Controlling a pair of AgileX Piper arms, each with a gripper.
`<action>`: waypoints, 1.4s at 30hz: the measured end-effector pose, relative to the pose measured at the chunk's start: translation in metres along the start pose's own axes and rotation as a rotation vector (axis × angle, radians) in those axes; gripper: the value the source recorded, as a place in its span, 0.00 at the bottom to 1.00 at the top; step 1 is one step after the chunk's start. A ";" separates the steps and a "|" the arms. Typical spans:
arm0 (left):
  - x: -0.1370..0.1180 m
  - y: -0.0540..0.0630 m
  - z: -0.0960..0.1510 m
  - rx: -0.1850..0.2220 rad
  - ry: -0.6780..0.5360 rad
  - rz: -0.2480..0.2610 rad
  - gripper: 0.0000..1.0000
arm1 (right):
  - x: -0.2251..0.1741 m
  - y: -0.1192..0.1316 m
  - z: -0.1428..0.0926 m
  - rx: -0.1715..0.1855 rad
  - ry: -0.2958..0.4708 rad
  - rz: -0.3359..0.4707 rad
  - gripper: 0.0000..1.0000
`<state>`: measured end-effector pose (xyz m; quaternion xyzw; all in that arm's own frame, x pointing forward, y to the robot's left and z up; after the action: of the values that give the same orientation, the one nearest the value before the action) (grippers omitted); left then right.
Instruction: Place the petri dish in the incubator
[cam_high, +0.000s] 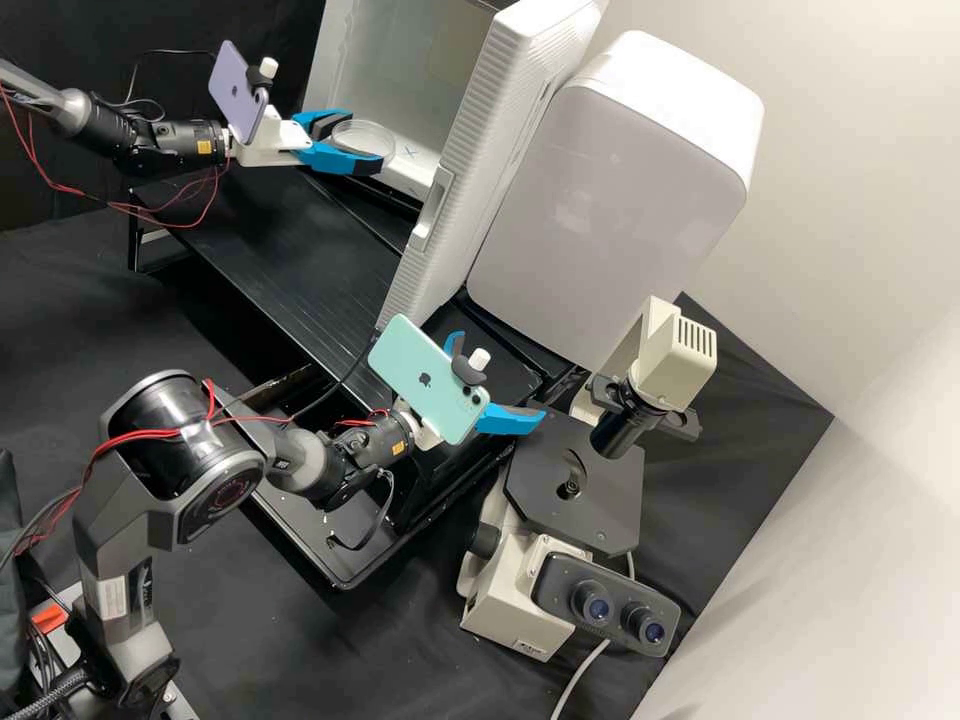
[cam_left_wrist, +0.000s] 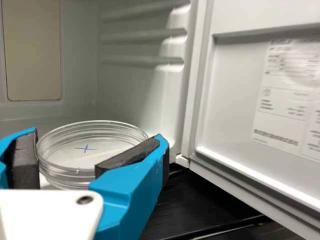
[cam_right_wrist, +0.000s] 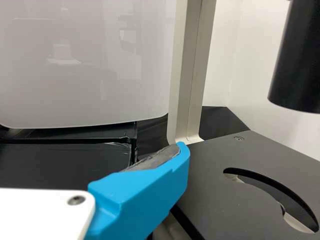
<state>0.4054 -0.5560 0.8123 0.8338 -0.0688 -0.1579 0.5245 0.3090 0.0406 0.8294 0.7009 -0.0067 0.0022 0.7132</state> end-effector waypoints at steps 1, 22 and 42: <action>0.003 -0.001 -0.001 -0.002 0.006 -0.007 0.00 | 0.000 0.000 0.000 0.000 0.000 0.000 1.00; 0.050 0.010 -0.002 -0.064 0.080 -0.006 0.00 | 0.000 0.000 0.000 0.000 0.000 0.000 1.00; 0.076 -0.010 0.016 0.025 0.175 -0.070 0.00 | 0.000 0.000 0.000 0.000 0.000 0.000 1.00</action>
<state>0.4709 -0.5866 0.7824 0.8528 0.0045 -0.1018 0.5121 0.3090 0.0406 0.8294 0.7009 -0.0067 0.0022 0.7132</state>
